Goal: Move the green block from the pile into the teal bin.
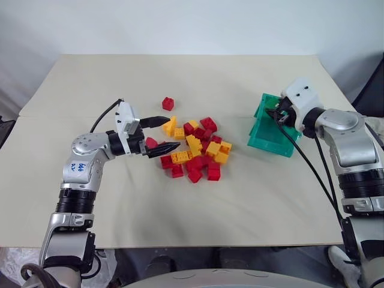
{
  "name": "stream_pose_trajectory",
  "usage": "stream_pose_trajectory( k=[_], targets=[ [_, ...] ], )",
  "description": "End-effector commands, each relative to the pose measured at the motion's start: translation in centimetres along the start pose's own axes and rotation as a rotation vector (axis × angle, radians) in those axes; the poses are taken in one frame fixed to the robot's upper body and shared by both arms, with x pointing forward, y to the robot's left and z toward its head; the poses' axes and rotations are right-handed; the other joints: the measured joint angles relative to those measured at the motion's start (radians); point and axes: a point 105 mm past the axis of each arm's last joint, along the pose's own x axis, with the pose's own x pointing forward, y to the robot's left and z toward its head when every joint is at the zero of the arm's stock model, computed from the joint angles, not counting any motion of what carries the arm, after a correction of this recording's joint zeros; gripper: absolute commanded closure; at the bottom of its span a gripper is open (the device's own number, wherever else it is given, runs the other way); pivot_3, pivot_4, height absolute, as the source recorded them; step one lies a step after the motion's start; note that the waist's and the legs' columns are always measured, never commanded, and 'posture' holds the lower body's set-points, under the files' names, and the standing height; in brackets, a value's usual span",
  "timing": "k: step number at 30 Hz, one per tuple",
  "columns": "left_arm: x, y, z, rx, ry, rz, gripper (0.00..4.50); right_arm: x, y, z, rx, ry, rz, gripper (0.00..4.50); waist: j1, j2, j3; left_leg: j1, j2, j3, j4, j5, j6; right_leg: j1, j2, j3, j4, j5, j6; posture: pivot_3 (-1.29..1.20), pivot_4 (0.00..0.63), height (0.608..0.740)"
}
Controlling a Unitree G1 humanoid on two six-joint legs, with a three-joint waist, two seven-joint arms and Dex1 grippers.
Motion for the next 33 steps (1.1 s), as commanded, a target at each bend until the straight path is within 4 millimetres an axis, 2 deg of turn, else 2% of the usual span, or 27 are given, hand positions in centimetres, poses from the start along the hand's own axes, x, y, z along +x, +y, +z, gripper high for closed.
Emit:
stream_pose_trajectory(
  k=[1, 5, 11, 14, 17, 23, 33],
  targets=[
    [-0.2, -0.2, 1.1, 0.04, -0.027, -0.015, 0.0, -0.9, -1.0, 0.9, -0.025, -0.029, -0.023, 2.67, 0.001, 0.0, 0.0, 0.0, 0.0, 0.0, 0.0, 0.0, 0.0, 0.0, 0.0, 0.0, 0.0, 0.0, 0.0, 0.0, 0.15, 0.74],
    [0.6, -0.5, 1.4, 0.049, -0.039, -0.041, 0.0, -0.6, -1.1, 0.9, -0.029, -0.027, -0.029, 2.67, 0.0, 0.0, 0.0, 0.0, 0.0, 0.0, 0.0, 0.0, 0.0, 0.0, 0.0, 0.0, 0.0, 0.0, 0.0, 0.0, 0.15, 0.74],
    [0.8, -0.5, 1.1, 0.059, -0.027, -0.05, 0.0, -0.3, -0.9, 0.0, 0.012, 0.082, -0.002, 2.67, 0.0, 0.0, 0.0, 0.0, 0.0, 0.0, 0.0, 0.0, 0.0, 0.0, 0.0, 0.0, 0.0, 0.0, 0.0, 0.0, 0.15, 0.74],
    [0.9, -0.5, 1.0, 0.063, -0.025, -0.054, 0.0, -0.2, -1.2, 0.3, -0.003, 0.083, -0.011, 2.67, 0.0, 0.0, 0.0, 0.0, 0.0, 0.0, 0.0, 0.0, 0.0, 0.0, 0.0, 0.0, 0.0, 0.0, 0.0, 0.0, 0.15, 0.74],
    [1.0, -0.5, 1.0, 0.065, -0.026, -0.055, 0.0, -0.3, -0.8, -0.9, -0.011, 0.136, 0.016, 1.94, 0.0, 0.0, 0.0, 0.0, 0.0, 0.0, 0.0, 0.0, 0.0, 0.0, 0.0, 0.0, 0.0, 0.0, 0.0, 0.0, 0.15, 0.74],
    [0.9, -0.6, 1.0, 0.073, -0.028, -0.053, 0.0, -0.3, -1.3, -0.9, -0.025, 0.148, -0.008, 0.01, 0.0, 0.0, 0.0, 0.0, 0.0, 0.0, 0.0, 0.0, 0.0, 0.0, 0.0, 0.0, 0.0, 0.0, 0.0, 0.0, 0.15, 0.74],
    [0.7, -0.4, 1.0, 0.076, -0.028, -0.033, 0.0, -0.6, -2.2, -0.5, -0.055, 0.139, -0.049, 0.01, 0.0, 0.0, 0.0, 0.0, 0.0, 0.0, 0.0, 0.0, 0.0, 0.0, 0.0, 0.0, 0.0, 0.0, 0.0, 0.0, 0.15, 0.74]
  ],
)
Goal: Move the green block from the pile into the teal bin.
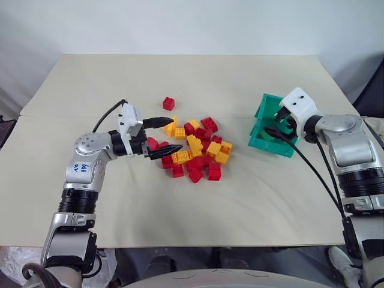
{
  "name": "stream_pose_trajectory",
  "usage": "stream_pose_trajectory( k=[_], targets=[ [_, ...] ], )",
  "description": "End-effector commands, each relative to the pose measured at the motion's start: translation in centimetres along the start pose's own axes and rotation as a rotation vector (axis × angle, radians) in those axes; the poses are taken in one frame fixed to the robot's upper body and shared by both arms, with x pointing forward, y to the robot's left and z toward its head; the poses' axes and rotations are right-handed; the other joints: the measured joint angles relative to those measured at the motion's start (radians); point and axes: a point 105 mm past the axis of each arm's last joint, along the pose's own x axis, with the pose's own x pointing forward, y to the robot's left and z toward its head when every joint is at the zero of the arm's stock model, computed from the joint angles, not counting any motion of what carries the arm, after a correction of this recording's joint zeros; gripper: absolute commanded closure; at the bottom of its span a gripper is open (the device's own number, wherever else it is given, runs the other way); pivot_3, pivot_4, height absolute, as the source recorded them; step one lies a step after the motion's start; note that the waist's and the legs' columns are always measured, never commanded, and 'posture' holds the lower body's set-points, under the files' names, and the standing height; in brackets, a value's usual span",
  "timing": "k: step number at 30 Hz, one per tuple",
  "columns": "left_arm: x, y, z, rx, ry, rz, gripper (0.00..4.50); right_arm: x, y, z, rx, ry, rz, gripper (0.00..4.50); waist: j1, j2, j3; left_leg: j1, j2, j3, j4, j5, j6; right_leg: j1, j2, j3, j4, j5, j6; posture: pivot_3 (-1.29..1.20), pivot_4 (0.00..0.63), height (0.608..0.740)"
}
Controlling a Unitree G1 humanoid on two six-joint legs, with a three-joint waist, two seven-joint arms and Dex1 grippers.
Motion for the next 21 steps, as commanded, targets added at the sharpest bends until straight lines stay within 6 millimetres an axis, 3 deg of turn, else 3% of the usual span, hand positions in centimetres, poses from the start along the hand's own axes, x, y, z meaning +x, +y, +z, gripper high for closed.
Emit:
stream_pose_trajectory(
  k=[1, 5, 12, 17, 21],
  targets=[
    [-0.1, 0.4, 0.9, 0.039, -0.018, 0.021, 0.0, -1.5, -2.1, 2.3, -0.053, -0.068, -0.071, 0.01, 0.0, 0.0, 0.0, 0.0, 0.0, 0.0, 0.0, 0.0, 0.0, 0.0, 0.0, 0.0, 0.0, 0.0, 0.0, 0.0, 0.15, 0.74],
    [-2.2, 1.7, 0.9, 0.005, 0.01, 0.145, 0.0, -4.6, 0.2, 4.7, -0.081, -0.236, 0.104, 0.01, 0.002, 0.001, 0.001, 0.0, 0.0, 0.0, 0.0, 0.0, 0.0, 0.0, 0.0, 0.0, 0.0, 0.0, 0.0, 0.0, 0.15, 0.74],
    [-7.8, 0.6, -0.5, -0.056, 0.079, 0.229, 0.0, -8.8, 5.0, 3.0, -0.028, -0.351, 0.412, 0.01, 0.001, 0.001, 0.001, 0.002, 0.002, 0.003, 0.0, -0.004, 0.0, 0.0, 0.0, -0.001, -0.002, 0.0, 0.0, 0.0, 0.15, 0.74],
    [-12.1, -1.1, -2.1, -0.113, 0.183, 0.26, 0.0, -10.0, 7.8, 0.3, 0.05, -0.413, 0.571, 0.01, 0.002, 0.0, 0.0, 0.003, 0.002, 0.003, 0.001, -0.004, 0.0, 0.001, -0.001, -0.001, -0.001, 0.0, 0.001, 0.0, 0.15, 0.74],
    [-12.9, -1.7, -2.0, -0.101, 0.201, 0.269, 0.0, -9.6, 8.7, -0.5, 0.053, -0.411, 0.592, 0.01, 0.003, 0.001, 0.0, 0.003, 0.002, 0.004, 0.001, -0.005, 0.0, 0.001, -0.001, -0.001, 0.0, 0.0, 0.0, 0.0, 0.15, 0.74]
  ],
)
